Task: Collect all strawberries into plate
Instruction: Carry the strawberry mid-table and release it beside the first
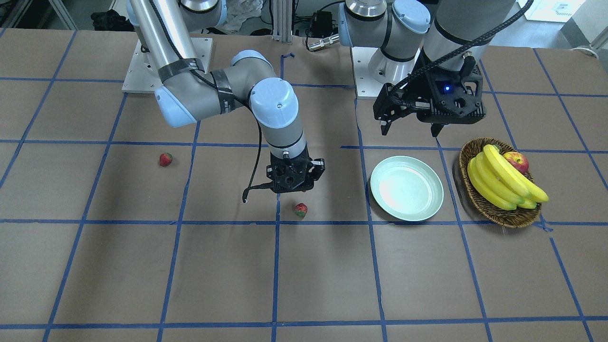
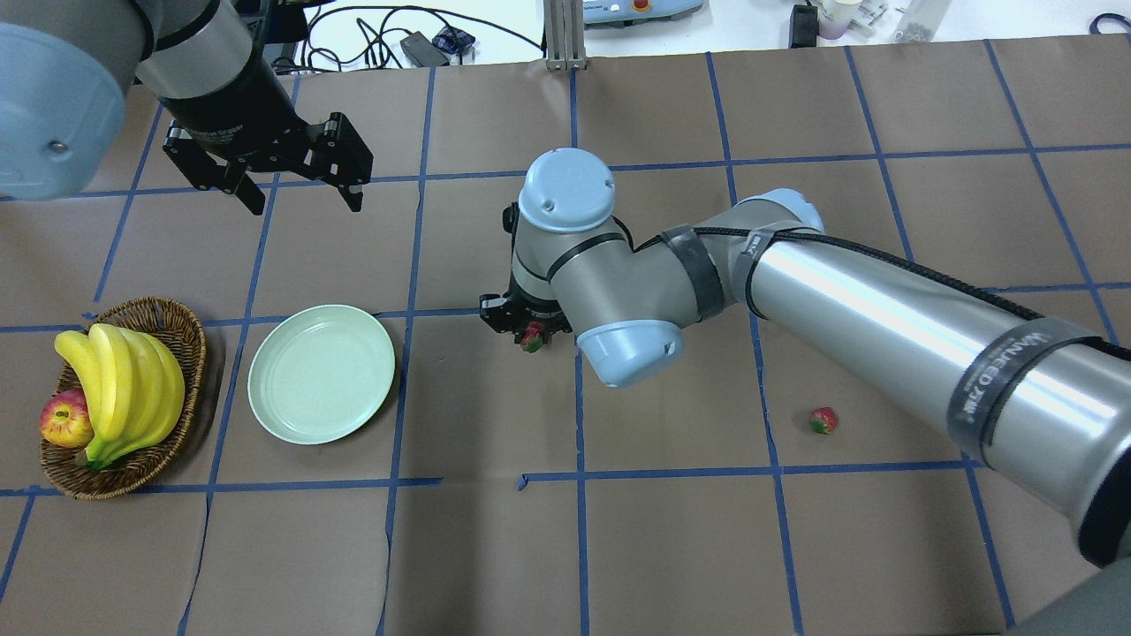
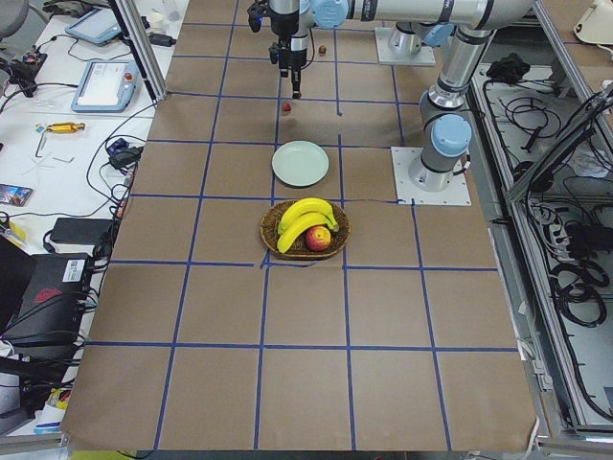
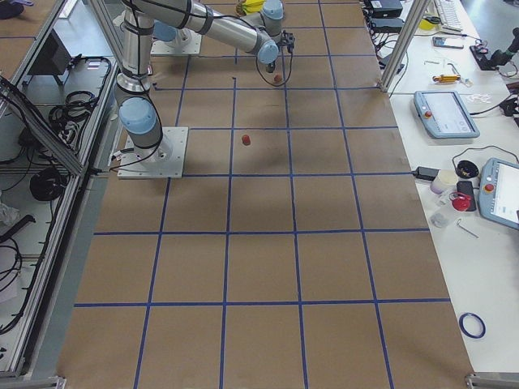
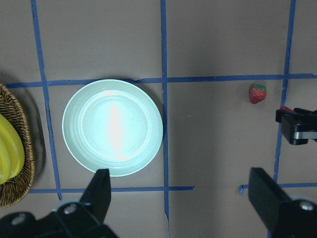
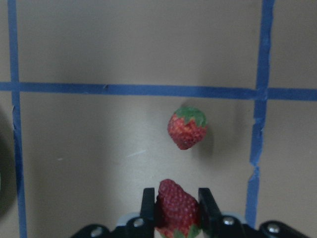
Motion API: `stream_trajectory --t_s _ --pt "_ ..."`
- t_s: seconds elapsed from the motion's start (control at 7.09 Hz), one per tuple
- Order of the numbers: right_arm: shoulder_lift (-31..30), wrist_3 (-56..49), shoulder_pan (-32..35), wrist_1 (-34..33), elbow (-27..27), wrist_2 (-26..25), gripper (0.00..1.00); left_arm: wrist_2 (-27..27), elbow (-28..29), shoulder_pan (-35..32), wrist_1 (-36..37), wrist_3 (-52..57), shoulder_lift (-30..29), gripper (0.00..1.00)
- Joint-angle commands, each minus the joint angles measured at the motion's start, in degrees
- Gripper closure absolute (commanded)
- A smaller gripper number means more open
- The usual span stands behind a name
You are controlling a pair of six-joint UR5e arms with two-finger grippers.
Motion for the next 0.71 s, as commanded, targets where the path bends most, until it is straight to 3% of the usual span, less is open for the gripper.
stream_trajectory --t_s 0.0,0.14,0.28,0.42,0.56 --pt "2.8 1.0 2.8 0.0 0.0 -1.7 0.85 0.0 0.0 0.0 0.0 0.0 0.1 0.00" --pt "2.8 1.0 2.9 0.2 0.0 -1.6 0.83 0.0 0.0 0.0 -0.1 0.0 0.1 0.00" --pt "3.0 1.0 2.9 0.4 0.3 -1.0 0.38 0.0 -0.1 0.0 0.0 0.0 0.1 0.00" --pt "3.0 0.9 2.9 0.4 2.0 -0.8 0.00 0.0 -0.1 0.0 0.0 0.0 0.1 0.00" --pt "2.8 0.8 2.9 0.4 2.0 -0.8 0.00 0.0 -0.1 0.0 -0.1 0.0 0.1 0.00"
